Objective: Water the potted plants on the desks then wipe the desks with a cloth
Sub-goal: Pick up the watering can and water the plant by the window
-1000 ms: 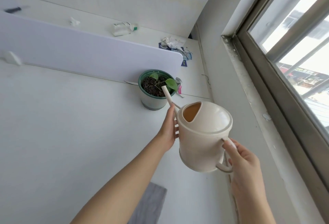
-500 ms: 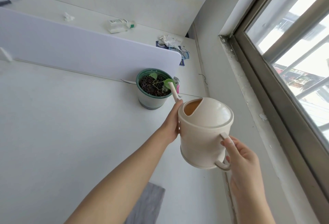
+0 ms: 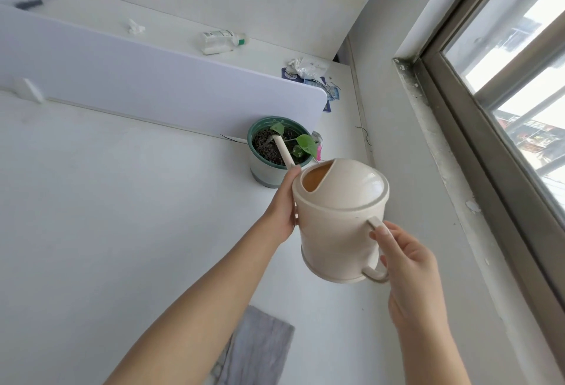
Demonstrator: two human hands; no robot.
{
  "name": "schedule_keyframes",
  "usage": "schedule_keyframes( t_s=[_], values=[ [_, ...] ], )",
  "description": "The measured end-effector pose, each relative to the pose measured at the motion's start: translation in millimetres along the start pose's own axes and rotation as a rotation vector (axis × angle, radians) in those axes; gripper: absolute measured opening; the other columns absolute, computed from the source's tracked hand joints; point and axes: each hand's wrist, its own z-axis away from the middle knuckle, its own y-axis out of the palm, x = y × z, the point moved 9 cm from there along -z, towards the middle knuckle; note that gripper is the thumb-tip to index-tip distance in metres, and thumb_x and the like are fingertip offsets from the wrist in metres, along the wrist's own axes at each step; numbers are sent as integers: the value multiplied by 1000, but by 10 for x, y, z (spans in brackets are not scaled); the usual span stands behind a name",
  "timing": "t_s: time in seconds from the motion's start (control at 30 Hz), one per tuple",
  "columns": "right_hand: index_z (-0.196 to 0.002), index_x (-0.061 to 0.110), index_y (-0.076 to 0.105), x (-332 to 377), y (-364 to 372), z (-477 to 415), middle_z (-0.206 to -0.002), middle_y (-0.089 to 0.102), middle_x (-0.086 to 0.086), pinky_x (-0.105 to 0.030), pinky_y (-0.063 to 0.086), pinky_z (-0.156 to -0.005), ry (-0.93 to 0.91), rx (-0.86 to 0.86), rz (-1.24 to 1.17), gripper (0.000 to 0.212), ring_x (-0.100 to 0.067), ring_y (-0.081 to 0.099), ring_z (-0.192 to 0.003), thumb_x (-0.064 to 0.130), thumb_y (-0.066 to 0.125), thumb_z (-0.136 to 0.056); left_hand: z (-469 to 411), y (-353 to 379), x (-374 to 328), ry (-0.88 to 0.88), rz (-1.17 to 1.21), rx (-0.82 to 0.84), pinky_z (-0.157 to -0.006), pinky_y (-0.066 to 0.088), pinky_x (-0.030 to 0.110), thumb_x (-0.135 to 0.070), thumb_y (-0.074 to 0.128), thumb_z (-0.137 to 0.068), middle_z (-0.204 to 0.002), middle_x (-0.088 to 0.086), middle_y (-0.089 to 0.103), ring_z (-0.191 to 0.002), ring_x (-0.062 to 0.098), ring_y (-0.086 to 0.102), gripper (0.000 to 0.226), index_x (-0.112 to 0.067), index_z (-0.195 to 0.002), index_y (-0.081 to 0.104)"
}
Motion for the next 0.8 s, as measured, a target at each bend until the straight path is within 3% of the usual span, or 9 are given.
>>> schedule_keyframes(
  t_s=[0.17, 0.23, 0.43, 0.57, 0.67, 0.8],
  values=[
    [-79, 11, 64, -22, 75, -33, -129, 55, -7, -9, 42, -48, 8, 2, -10, 17, -14, 52, -103, 18, 54, -91, 3, -18, -135, 4, -23, 12, -85, 37, 33, -60, 47, -76, -102, -7, 65, -108, 18, 51, 43, -33, -101, 67],
    [-77, 13, 63, -40, 55, -19, -129, 55, -6, -9, 42, -49, 8, 0, -16, 17, -15, 52, -105, 17, 53, -91, 2, -22, -99, -13, -28, 19, -82, 39, 31, -60, 49, -76, -104, -7, 65, -109, 18, 51, 44, -32, -106, 65],
    [-67, 12, 63, -269, -174, 58, -121, 58, -14, -18, 38, -68, 57, -61, -74, 26, -17, 53, -100, 10, 52, -90, 148, 14, 118, -47, -75, 38, -71, 42, 28, -59, 51, -78, -102, -5, 62, -97, 15, 55, 39, -32, -103, 63],
    [-92, -2, 65, -541, -365, 125, -104, 61, -17, -17, 36, -67, 124, -109, -45, 22, -8, 52, -78, 12, 47, -92, 270, 12, 209, 1, -125, -3, -68, 42, 27, -44, 51, -88, -100, -3, 58, -87, 15, 56, 39, -20, -119, 49],
    [-73, 7, 62, -682, -415, 140, -82, 59, -8, -19, 36, -67, 143, -121, -37, 22, -13, 50, -76, 9, 49, -91, 386, -14, 229, 26, -114, -26, -69, 43, 30, -38, 51, -89, -95, -2, 56, -87, 18, 56, 38, -16, -121, 49],
    [-66, 8, 58, -839, -375, 143, -78, 54, -5, -20, 34, -65, 174, -112, 11, 24, -15, 47, -75, 4, 49, -88, 559, -184, 191, 76, -87, -87, -72, 45, 31, -29, 50, -90, -91, -1, 55, -86, 19, 55, 39, -20, -128, 47]
  ],
)
